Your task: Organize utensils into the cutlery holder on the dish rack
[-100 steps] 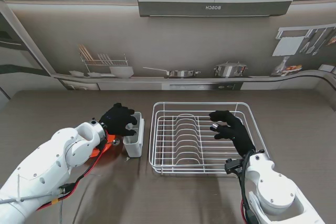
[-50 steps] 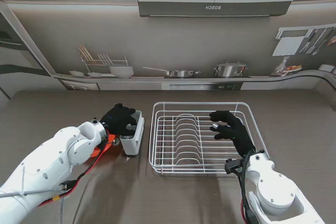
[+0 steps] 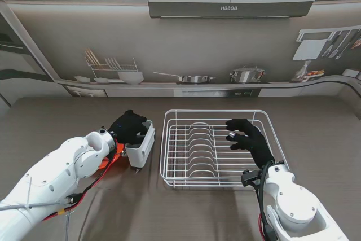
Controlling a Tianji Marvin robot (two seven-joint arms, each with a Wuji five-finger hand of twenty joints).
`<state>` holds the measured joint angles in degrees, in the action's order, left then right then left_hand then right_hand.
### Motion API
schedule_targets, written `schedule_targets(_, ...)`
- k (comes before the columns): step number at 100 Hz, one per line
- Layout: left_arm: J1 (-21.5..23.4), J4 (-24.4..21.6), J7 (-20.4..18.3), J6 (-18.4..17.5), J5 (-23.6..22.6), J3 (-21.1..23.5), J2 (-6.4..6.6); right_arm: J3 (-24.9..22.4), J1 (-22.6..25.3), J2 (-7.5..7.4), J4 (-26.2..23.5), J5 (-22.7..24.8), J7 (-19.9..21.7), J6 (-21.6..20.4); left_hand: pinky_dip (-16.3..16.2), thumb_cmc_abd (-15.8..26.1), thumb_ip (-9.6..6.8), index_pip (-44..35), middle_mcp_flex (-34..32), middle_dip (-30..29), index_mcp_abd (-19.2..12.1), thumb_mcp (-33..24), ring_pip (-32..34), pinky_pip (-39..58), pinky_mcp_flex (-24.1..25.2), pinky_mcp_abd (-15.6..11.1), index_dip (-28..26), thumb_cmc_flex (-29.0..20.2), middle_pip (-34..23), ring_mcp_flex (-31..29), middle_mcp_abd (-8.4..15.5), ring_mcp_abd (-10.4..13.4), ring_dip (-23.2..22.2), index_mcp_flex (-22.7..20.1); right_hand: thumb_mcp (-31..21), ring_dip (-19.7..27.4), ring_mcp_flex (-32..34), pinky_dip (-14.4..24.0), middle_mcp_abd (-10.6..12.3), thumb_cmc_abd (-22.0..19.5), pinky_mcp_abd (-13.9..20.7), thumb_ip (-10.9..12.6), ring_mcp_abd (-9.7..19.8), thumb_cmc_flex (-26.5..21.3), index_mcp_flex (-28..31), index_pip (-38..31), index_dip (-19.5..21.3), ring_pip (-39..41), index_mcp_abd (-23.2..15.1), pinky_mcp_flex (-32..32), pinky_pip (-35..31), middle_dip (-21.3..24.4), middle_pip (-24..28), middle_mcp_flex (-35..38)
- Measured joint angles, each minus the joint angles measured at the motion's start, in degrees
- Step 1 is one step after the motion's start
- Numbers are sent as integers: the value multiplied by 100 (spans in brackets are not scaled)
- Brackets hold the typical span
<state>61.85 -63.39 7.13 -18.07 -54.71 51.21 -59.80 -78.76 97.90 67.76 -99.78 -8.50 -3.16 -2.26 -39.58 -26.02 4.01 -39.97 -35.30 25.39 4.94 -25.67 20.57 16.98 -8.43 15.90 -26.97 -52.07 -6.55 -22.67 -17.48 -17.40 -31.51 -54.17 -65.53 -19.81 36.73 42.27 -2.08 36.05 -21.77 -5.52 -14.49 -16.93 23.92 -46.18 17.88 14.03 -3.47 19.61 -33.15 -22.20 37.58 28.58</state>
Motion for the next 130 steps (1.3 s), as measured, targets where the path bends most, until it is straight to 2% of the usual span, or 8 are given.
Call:
schedule_targets(4, -2, 11, 49, -4, -14, -9, -2, 0, -1, 1, 0, -3, 0, 3, -2, -12, 6, -45, -38, 151, 0, -1, 97, 150, 10, 0, 41, 4, -27, -2, 0, 0, -102, -43, 0, 0, 0, 0, 0, -55, 0, 0, 0, 0, 0, 0, 0, 0, 1, 0, 0, 0, 0, 0)
schedule_targets(5, -3, 15, 65, -6, -23, -13, -2, 0, -1, 1, 0, -4, 0, 4, -2, -13, 122, -81, -47, 222, 0, -9, 141, 243, 37, 0, 54, 6, -32, -7, 0, 0, -136, -44, 0, 0, 0, 0, 0, -62, 0, 0, 0, 0, 0, 0, 0, 0, 2, 0, 0, 0, 0, 0)
schedule_targets(16, -12, 74, 293, -35, -108, -54, -6, 1, -4, 4, 0, -12, -6, 11, -4, -260, 122, -296, -101, 820, -12, -113, 442, 1012, 254, -2, 57, 15, -286, -131, 0, 0, -384, -115, 0, 0, 0, 0, 0, -63, 0, 0, 0, 0, 0, 0, 0, 0, 28, 0, 0, 0, 0, 0)
schedule_targets(20, -22, 118, 408, -44, -118, -80, -12, 1, -4, 5, 0, -15, -10, 13, 95, -260, 122, -319, -514, 1281, 12, -162, 560, 1372, 337, -13, 57, 15, -843, -154, 275, -8, -482, -116, 0, 0, 0, 0, 0, -63, 0, 0, 0, 0, 0, 0, 0, 0, 35, 0, 0, 0, 0, 0)
schedule_targets(24, -28, 169, 514, -48, -141, -110, -18, 1, -5, 6, 0, -17, -14, 16, 275, -260, 234, -363, -633, 1584, 16, -230, 651, 1678, 381, -15, 57, 16, -1122, -258, 303, -20, -565, -119, 0, 0, 0, 0, 0, -63, 0, 0, 0, 0, 0, 0, 0, -1, 37, 0, 0, 0, 0, 0)
schedule_targets(38, -32, 250, 671, -64, -204, -138, -28, 1, -7, 8, 1, -26, -18, 28, 458, -317, 234, -447, -775, 2158, 18, -378, 780, 2217, 433, -24, 57, 84, -1704, -319, 453, -38, -687, -126, 0, 0, 0, 0, 0, -65, 0, 0, 0, 0, 0, 0, 0, -2, 45, 0, 1, 0, 0, 0)
schedule_targets(73, -8, 272, 764, -141, -240, -59, -46, 1, -10, 12, 1, -45, -19, 47, 686, -375, 234, -528, -837, 2686, 26, -397, 1142, 2554, 435, -76, -652, 130, -1901, -558, 515, 30, -794, -179, 1, 0, 49, 1, 0, -158, 0, 0, 0, 1, 0, 0, 0, -34, 60, 0, 1, 0, -1, 1)
schedule_targets(130, -13, 44, 747, -349, -137, 131, -92, 3, -14, 14, 5, -57, -20, 53, 693, -370, 234, -539, -911, 2996, 89, -446, 1225, 2555, 435, -78, -862, 81, -1853, -564, 523, 67, -801, -180, 1, 0, 49, 1, -4, -159, 0, 0, 0, 2, 0, 0, 0, -35, 71, 0, 3, 0, -1, 1)
